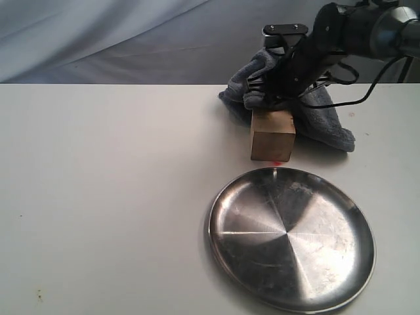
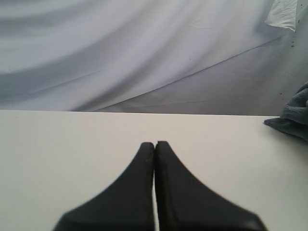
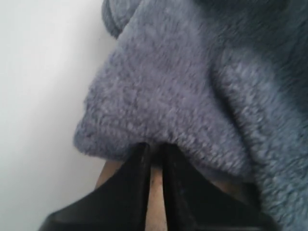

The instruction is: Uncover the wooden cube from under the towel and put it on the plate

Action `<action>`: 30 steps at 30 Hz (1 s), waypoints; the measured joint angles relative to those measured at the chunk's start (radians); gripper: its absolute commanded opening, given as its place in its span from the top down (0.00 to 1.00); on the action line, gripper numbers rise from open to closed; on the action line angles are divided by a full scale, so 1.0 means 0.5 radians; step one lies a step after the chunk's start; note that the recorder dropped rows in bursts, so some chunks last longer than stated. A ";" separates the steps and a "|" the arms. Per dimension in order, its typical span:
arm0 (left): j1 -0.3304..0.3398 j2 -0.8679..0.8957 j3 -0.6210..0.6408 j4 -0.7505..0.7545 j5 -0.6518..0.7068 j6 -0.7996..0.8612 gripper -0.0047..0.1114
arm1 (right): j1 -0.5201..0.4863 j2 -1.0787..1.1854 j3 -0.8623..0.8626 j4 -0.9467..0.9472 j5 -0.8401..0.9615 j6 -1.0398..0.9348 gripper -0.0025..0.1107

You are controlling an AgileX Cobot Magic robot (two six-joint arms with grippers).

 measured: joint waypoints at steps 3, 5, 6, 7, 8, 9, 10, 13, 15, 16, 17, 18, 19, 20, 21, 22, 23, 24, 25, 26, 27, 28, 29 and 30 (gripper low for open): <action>0.000 0.000 0.000 0.000 0.000 0.000 0.95 | -0.008 0.001 0.000 -0.157 -0.144 0.154 0.90; 0.000 0.000 0.000 0.000 0.000 0.000 0.95 | -0.031 0.001 0.000 -0.243 -0.208 0.261 0.90; 0.000 0.000 0.000 0.000 0.000 0.000 0.95 | -0.043 0.009 0.000 -0.275 -0.240 0.313 0.90; 0.000 0.000 0.000 0.000 0.000 0.000 0.95 | -0.062 0.019 0.000 -0.296 -0.261 0.350 0.90; 0.000 0.000 0.000 0.000 0.000 0.000 0.95 | -0.083 0.032 0.000 -0.307 -0.281 0.381 0.90; 0.000 0.000 0.000 0.000 0.000 0.000 0.95 | -0.103 0.051 0.000 -0.322 -0.301 0.396 0.90; 0.000 0.000 0.000 0.000 0.000 0.000 0.95 | -0.113 0.068 0.000 -0.322 -0.321 0.404 0.90; 0.000 0.000 0.000 0.000 0.000 0.000 0.95 | -0.173 0.129 0.000 -0.341 -0.390 0.436 0.90; 0.000 0.000 0.000 0.000 0.000 0.000 0.95 | -0.201 0.168 0.000 -0.341 -0.428 0.464 0.90; 0.000 0.000 0.000 0.000 0.000 0.000 0.95 | -0.211 0.180 0.000 -0.341 -0.447 0.470 0.90; 0.000 0.000 0.000 0.000 0.000 0.000 0.95 | -0.222 0.193 0.000 -0.341 -0.468 0.478 0.90; 0.000 0.000 0.000 0.000 0.000 0.000 0.95 | -0.227 0.199 0.000 -0.341 -0.490 0.478 0.90; 0.000 0.000 0.000 0.000 0.000 0.000 0.95 | -0.231 0.209 0.000 -0.341 -0.503 0.470 0.90; 0.000 0.000 0.000 0.000 0.000 0.000 0.95 | -0.232 0.209 0.000 -0.344 -0.515 0.461 0.90; 0.000 0.000 0.000 0.000 0.000 0.000 0.95 | -0.232 0.194 0.000 -0.344 -0.519 0.456 0.90; 0.000 0.000 0.000 0.000 0.000 0.000 0.95 | -0.232 0.177 0.000 -0.341 -0.523 0.451 0.90; 0.000 0.000 0.000 0.000 0.000 0.000 0.95 | -0.232 0.149 0.000 -0.322 -0.523 0.447 0.90; 0.000 0.000 0.000 0.000 0.000 0.000 0.95 | -0.232 0.111 0.000 -0.301 -0.523 0.447 0.90; 0.000 0.000 0.000 0.000 0.000 0.000 0.95 | -0.227 0.076 0.000 -0.275 -0.519 0.442 0.90; 0.000 0.000 0.000 0.000 0.000 0.000 0.95 | -0.223 0.027 0.000 -0.251 -0.498 0.442 0.90; 0.000 0.000 0.000 0.000 0.000 0.000 0.95 | -0.218 -0.024 0.000 -0.232 -0.469 0.440 0.90; 0.000 0.000 0.000 0.000 0.000 0.000 0.95 | -0.204 -0.075 0.000 -0.220 -0.423 0.427 0.90; 0.000 0.000 0.000 0.000 0.000 0.000 0.95 | -0.193 -0.122 0.000 -0.205 -0.360 0.413 0.90; 0.000 0.000 0.000 0.000 0.000 0.000 0.95 | -0.172 -0.167 0.000 -0.178 -0.285 0.389 0.90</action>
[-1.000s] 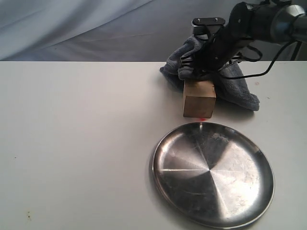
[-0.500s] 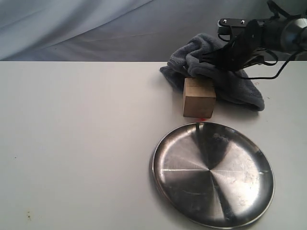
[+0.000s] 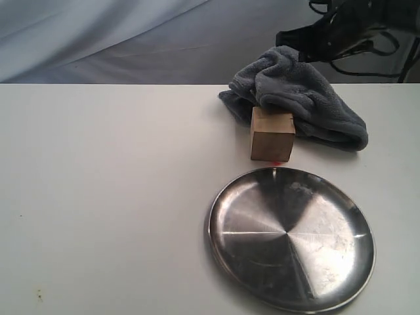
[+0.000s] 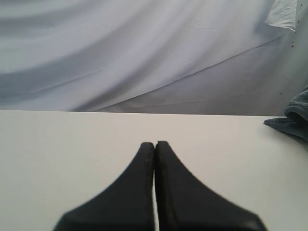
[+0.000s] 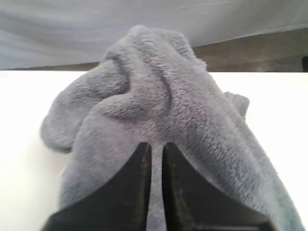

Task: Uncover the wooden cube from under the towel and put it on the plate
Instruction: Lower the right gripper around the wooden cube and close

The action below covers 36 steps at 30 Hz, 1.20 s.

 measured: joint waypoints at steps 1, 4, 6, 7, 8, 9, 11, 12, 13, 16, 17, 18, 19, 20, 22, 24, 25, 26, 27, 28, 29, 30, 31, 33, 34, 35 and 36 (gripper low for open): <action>0.000 0.000 0.000 0.000 0.000 0.000 0.95 | 0.027 -0.038 0.000 0.020 0.089 -0.031 0.90; 0.000 0.000 0.000 0.000 0.000 0.000 0.95 | 0.124 -0.100 0.000 0.050 0.361 -0.121 0.90; 0.000 0.000 0.000 0.000 0.000 0.000 0.95 | 0.197 -0.105 0.000 0.062 0.520 -0.162 0.90; 0.000 0.000 0.000 0.000 0.000 0.000 0.95 | 0.234 -0.105 0.005 0.062 0.583 -0.166 0.90; 0.000 0.000 0.000 0.000 0.000 0.000 0.95 | 0.261 -0.105 0.016 0.067 0.616 -0.171 0.89; 0.000 0.000 0.000 0.000 0.000 0.000 0.95 | 0.293 -0.105 0.025 0.072 0.650 -0.167 0.87; 0.000 0.000 0.000 0.000 0.000 0.000 0.95 | 0.337 -0.102 0.025 0.076 0.681 -0.124 0.80; 0.000 0.000 0.000 0.000 0.000 0.000 0.95 | 0.364 -0.102 0.025 0.080 0.681 -0.088 0.76; 0.000 0.000 0.000 0.000 0.000 0.000 0.95 | 0.377 -0.102 0.025 0.080 0.681 -0.062 0.72; 0.000 0.000 0.000 0.000 0.000 0.000 0.95 | 0.421 -0.102 0.025 0.064 0.681 0.024 0.55; 0.000 0.000 0.000 0.000 0.000 0.000 0.95 | 0.431 -0.102 0.025 0.038 0.681 0.067 0.49; 0.000 0.000 0.000 0.000 0.000 0.000 0.95 | 0.443 -0.102 0.025 -0.006 0.681 0.118 0.45; 0.000 0.000 0.000 0.000 0.000 0.000 0.95 | 0.446 -0.102 0.025 -0.061 0.690 0.176 0.43; 0.000 0.000 0.000 0.000 0.000 0.000 0.95 | 0.451 -0.102 0.025 -0.113 0.708 0.224 0.41; 0.000 0.000 0.000 0.000 0.000 0.000 0.95 | 0.454 -0.102 0.025 -0.278 0.763 0.350 0.40; 0.000 0.000 0.000 0.000 0.000 0.000 0.95 | 0.454 -0.102 0.025 -0.438 0.826 0.460 0.38; 0.000 0.000 0.000 0.000 0.000 0.000 0.95 | 0.454 -0.102 0.025 -0.479 0.847 0.494 0.36; 0.000 0.000 0.000 0.000 0.000 0.000 0.95 | 0.454 -0.102 0.025 -0.538 0.867 0.557 0.35; 0.000 0.000 0.000 0.000 0.000 0.000 0.95 | 0.454 -0.102 0.025 -0.550 0.867 0.575 0.32; 0.000 0.000 0.000 0.000 0.000 0.000 0.95 | 0.454 -0.102 0.025 -0.553 0.833 0.593 0.31; 0.000 0.000 0.000 0.000 0.000 0.000 0.95 | 0.454 -0.102 0.025 -0.553 0.811 0.598 0.28; 0.000 0.000 0.000 0.000 0.000 0.000 0.95 | 0.454 -0.093 0.025 -0.553 0.770 0.645 0.28; 0.000 0.000 0.000 0.000 0.000 0.000 0.95 | 0.454 -0.085 0.025 -0.563 0.761 0.670 0.26; 0.000 0.000 0.000 0.000 0.000 0.000 0.95 | 0.454 -0.019 0.025 -0.585 0.748 0.755 0.26; 0.000 0.000 0.000 0.000 0.000 0.000 0.95 | 0.454 0.008 0.033 -0.585 0.736 0.764 0.26; 0.000 0.000 0.000 0.000 0.000 0.000 0.95 | 0.454 0.029 0.064 -0.591 0.711 0.769 0.26; 0.000 0.000 0.000 0.000 0.000 0.000 0.95 | 0.458 0.039 0.102 -0.591 0.684 0.769 0.26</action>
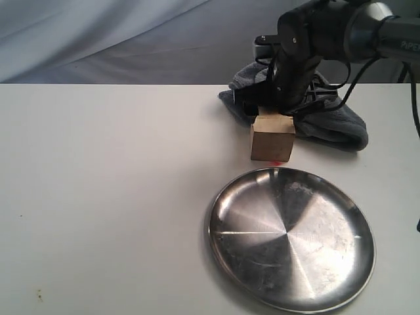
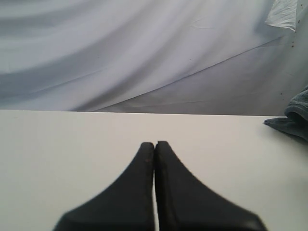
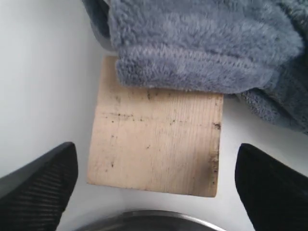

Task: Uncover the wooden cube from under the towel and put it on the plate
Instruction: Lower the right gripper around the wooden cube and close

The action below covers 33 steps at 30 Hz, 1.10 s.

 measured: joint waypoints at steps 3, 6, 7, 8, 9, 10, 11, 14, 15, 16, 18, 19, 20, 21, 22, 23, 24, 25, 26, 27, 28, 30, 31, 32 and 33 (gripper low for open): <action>0.000 0.000 0.000 0.000 0.000 0.000 0.95 | 0.009 0.008 0.100 0.009 -0.100 -0.007 0.26; 0.000 0.000 0.000 0.000 0.000 0.000 0.95 | 0.009 0.008 0.132 0.019 -0.117 -0.021 0.26; 0.000 0.000 0.000 0.000 0.000 0.000 0.95 | 0.009 0.008 0.133 0.024 -0.117 -0.026 0.26; 0.000 0.000 0.000 0.000 0.000 0.000 0.95 | 0.009 0.008 0.133 0.028 -0.121 -0.033 0.26; 0.000 0.000 0.000 0.000 0.000 0.000 0.95 | 0.009 0.008 0.133 0.034 -0.127 -0.037 0.26; 0.000 0.000 0.000 0.000 0.000 0.000 0.95 | 0.009 0.008 0.133 0.034 -0.136 -0.037 0.26; 0.000 0.000 0.000 0.000 0.000 0.000 0.95 | 0.009 0.003 0.133 0.039 -0.150 -0.040 0.26; 0.000 0.000 0.000 0.000 0.000 0.000 0.95 | 0.009 -0.016 0.133 0.071 -0.215 -0.045 0.26; 0.000 0.000 0.000 0.000 0.000 0.000 0.95 | 0.009 -0.016 0.133 0.086 -0.247 -0.046 0.26; 0.000 0.000 0.000 0.000 0.000 0.000 0.95 | 0.009 -0.016 0.133 0.124 -0.289 -0.059 0.26; 0.000 0.000 0.000 0.000 0.000 0.000 0.95 | 0.009 -0.016 0.133 0.257 -0.375 -0.150 0.26; 0.000 0.000 0.000 0.000 0.000 0.000 0.95 | 0.005 -0.016 0.133 0.304 -0.390 -0.180 0.26; 0.000 0.000 0.000 0.000 0.000 0.000 0.95 | 0.001 -0.016 0.133 0.358 -0.400 -0.232 0.26; 0.000 0.000 0.000 0.000 0.000 0.000 0.95 | -0.009 -0.016 0.133 0.383 -0.400 -0.258 0.26; 0.000 0.000 0.000 0.000 0.000 0.000 0.95 | -0.015 -0.016 0.133 0.396 -0.400 -0.270 0.26; 0.000 0.000 0.000 0.000 0.000 0.000 0.95 | -0.020 -0.016 0.133 0.415 -0.400 -0.279 0.26; 0.000 0.000 0.000 0.000 0.000 0.000 0.95 | -0.025 -0.016 0.133 0.430 -0.400 -0.283 0.26; 0.000 0.000 0.000 0.000 0.000 0.000 0.95 | -0.028 -0.025 0.133 0.447 -0.400 -0.291 0.26; 0.000 0.000 0.000 0.000 0.000 0.000 0.95 | -0.028 -0.035 0.133 0.460 -0.400 -0.295 0.26; 0.000 0.000 0.000 0.000 0.000 0.000 0.95 | -0.028 -0.059 0.133 0.447 -0.404 -0.301 0.26; 0.000 0.000 0.000 0.000 0.000 0.000 0.95 | -0.028 -0.070 0.133 0.425 -0.404 -0.292 0.26; 0.000 0.000 0.000 0.000 0.000 0.000 0.95 | -0.028 -0.100 0.133 0.254 -0.352 -0.192 0.26; 0.000 0.000 0.000 0.000 0.000 0.000 0.95 | -0.028 -0.105 0.133 0.169 -0.324 -0.146 0.26; 0.000 0.000 0.000 0.000 0.000 0.000 0.95 | -0.028 -0.108 0.133 0.106 -0.301 -0.109 0.26; 0.000 0.000 0.000 0.000 0.000 0.000 0.95 | -0.028 -0.108 0.133 0.053 -0.287 -0.072 0.26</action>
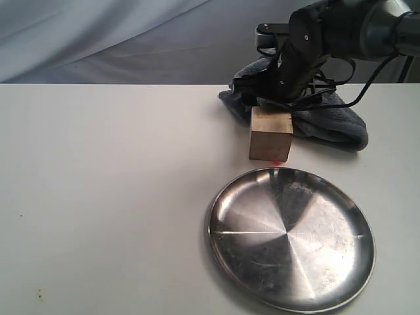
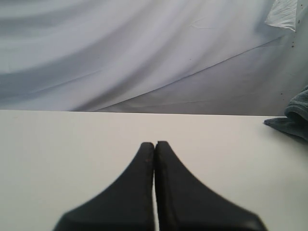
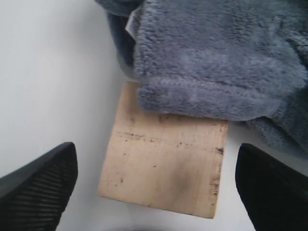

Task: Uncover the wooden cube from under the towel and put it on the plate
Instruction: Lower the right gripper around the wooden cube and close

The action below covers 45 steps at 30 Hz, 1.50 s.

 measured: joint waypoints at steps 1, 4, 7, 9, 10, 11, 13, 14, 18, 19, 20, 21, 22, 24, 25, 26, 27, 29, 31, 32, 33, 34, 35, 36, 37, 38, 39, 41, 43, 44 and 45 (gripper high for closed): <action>0.000 0.000 0.000 0.000 0.000 0.000 0.95 | 0.000 0.000 0.000 -0.041 0.009 0.034 0.26; 0.000 0.000 0.000 0.000 0.000 0.000 0.95 | 0.000 0.004 0.000 -0.101 0.005 0.133 0.26; 0.000 0.000 0.000 0.000 0.000 0.000 0.95 | 0.000 0.028 0.000 -0.161 -0.013 0.257 0.26; 0.000 0.000 0.000 0.000 0.000 0.000 0.95 | 0.000 0.045 0.000 -0.218 -0.017 0.339 0.26; 0.000 0.000 0.000 0.000 0.000 0.000 0.95 | 0.004 0.054 0.000 -0.246 -0.021 0.375 0.26; 0.000 0.000 0.000 0.000 0.000 0.000 0.95 | 0.004 0.058 0.000 -0.262 -0.021 0.398 0.26; 0.000 0.000 0.000 0.000 0.000 0.000 0.95 | 0.012 0.068 0.009 -0.292 -0.045 0.442 0.26; 0.000 0.000 0.000 0.000 0.000 0.000 0.95 | 0.016 0.068 0.018 -0.296 -0.066 0.455 0.26; 0.000 0.000 0.000 0.000 0.000 0.000 0.95 | 0.035 0.072 0.055 -0.296 -0.144 0.482 0.26; 0.000 0.000 0.000 0.000 0.000 0.000 0.95 | 0.040 0.072 0.064 -0.296 -0.157 0.482 0.26; 0.000 0.000 0.000 0.000 0.000 0.000 0.95 | 0.041 0.072 0.068 -0.296 -0.162 0.482 0.26; 0.000 0.000 0.000 0.000 0.000 0.000 0.95 | 0.041 0.072 0.067 -0.296 -0.162 0.482 0.26; 0.000 0.000 0.000 0.000 0.000 0.000 0.95 | 0.041 0.072 0.076 -0.297 -0.167 0.482 0.26; 0.000 0.000 0.000 0.000 0.000 0.000 0.95 | 0.041 0.072 0.094 -0.307 -0.175 0.482 0.26; 0.000 0.000 0.000 0.000 0.000 0.000 0.95 | 0.041 0.072 0.106 -0.315 -0.184 0.482 0.26; 0.000 0.000 0.000 0.000 0.000 0.000 0.95 | 0.041 0.072 0.126 -0.319 -0.193 0.482 0.26; 0.000 0.000 0.000 0.000 0.000 0.000 0.95 | 0.041 0.072 0.140 -0.322 -0.202 0.482 0.26; 0.000 0.000 0.000 0.000 0.000 0.000 0.95 | 0.041 0.072 0.168 -0.327 -0.229 0.482 0.26; 0.000 0.000 0.000 0.000 0.000 0.000 0.95 | 0.041 0.072 0.190 -0.331 -0.266 0.482 0.26; 0.000 0.000 0.000 0.000 0.000 0.000 0.95 | 0.041 0.072 0.202 -0.331 -0.293 0.482 0.26; 0.000 0.000 0.000 0.000 0.000 0.000 0.95 | 0.041 0.072 0.206 -0.331 -0.305 0.482 0.26; 0.000 0.000 0.000 0.000 0.000 0.000 0.95 | 0.041 0.072 0.210 -0.331 -0.323 0.486 0.26; 0.000 0.000 0.000 0.000 0.000 0.000 0.95 | 0.041 0.072 0.219 -0.331 -0.346 0.490 0.26; 0.000 0.000 0.000 0.000 0.000 0.000 0.95 | 0.041 0.076 0.222 -0.331 -0.362 0.490 0.26; 0.000 0.000 0.000 0.000 0.000 0.000 0.95 | 0.041 0.081 0.222 -0.331 -0.371 0.490 0.26; 0.000 0.000 0.000 0.000 0.000 0.000 0.95 | 0.041 0.088 0.222 -0.331 -0.385 0.490 0.26; 0.000 0.000 0.000 0.000 0.000 0.000 0.95 | 0.041 0.101 0.222 -0.331 -0.394 0.490 0.26; 0.000 0.000 0.000 0.000 0.000 0.000 0.95 | 0.041 0.130 0.222 -0.331 -0.403 0.490 0.26; 0.000 0.000 0.000 0.000 0.000 0.000 0.95 | 0.041 0.164 0.222 -0.331 -0.408 0.494 0.26; 0.000 0.000 0.000 0.000 0.000 0.000 0.95 | 0.041 0.177 0.222 -0.331 -0.408 0.494 0.26; 0.000 0.000 0.000 0.000 0.000 0.000 0.95 | 0.041 0.187 0.222 -0.331 -0.408 0.494 0.27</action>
